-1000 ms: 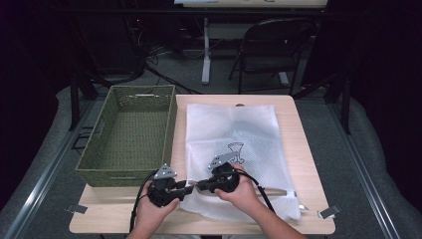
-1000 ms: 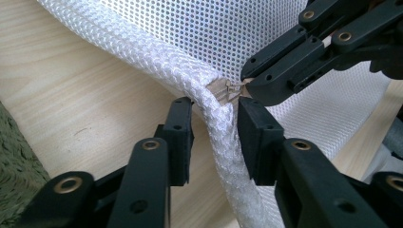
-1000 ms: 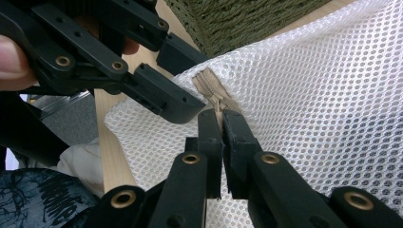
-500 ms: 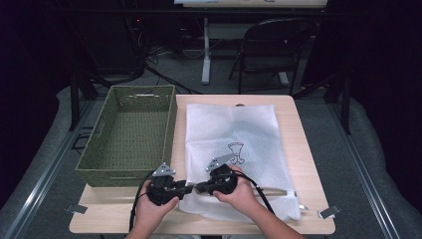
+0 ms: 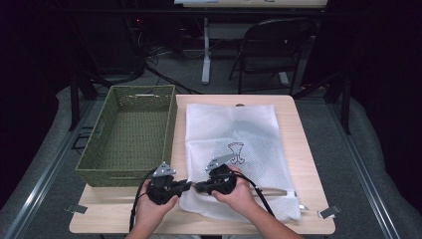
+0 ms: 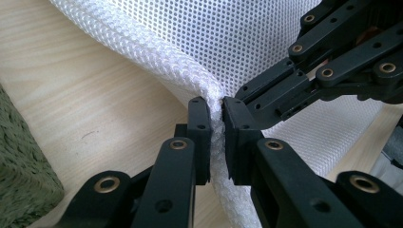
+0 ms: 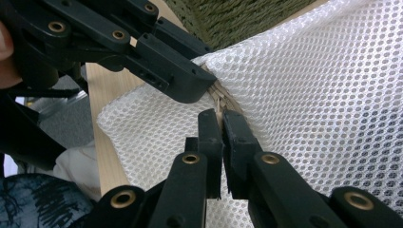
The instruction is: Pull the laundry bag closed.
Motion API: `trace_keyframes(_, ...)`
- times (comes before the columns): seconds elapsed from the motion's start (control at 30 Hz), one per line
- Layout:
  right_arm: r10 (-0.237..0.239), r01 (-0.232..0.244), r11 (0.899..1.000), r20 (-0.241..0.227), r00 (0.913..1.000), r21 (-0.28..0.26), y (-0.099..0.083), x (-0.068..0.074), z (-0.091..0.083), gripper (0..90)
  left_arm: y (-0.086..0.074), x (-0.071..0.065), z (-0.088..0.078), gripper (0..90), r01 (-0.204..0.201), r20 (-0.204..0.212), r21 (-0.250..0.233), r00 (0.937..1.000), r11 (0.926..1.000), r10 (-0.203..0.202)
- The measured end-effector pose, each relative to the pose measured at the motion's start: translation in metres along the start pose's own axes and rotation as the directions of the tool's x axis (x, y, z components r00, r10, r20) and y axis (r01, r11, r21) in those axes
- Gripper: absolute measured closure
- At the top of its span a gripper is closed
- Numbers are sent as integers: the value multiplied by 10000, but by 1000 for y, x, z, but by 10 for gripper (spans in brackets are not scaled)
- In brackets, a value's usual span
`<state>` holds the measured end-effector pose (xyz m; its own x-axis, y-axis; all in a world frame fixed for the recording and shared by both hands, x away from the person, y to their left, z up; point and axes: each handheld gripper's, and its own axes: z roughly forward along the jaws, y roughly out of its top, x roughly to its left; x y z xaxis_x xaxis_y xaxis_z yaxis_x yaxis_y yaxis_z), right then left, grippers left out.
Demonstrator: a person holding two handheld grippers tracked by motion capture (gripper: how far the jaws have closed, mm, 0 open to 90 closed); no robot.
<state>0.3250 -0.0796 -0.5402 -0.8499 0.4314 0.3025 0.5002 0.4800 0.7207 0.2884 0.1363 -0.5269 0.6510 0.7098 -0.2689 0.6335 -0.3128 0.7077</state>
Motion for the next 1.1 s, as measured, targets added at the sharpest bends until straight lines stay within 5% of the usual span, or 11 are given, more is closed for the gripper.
trace_keyframes(1.1,960,-966,9944,-153,9953,-427,2,-2,-1,873,2,-1,-2,840,-18,-32,-125,10000,9999,18)
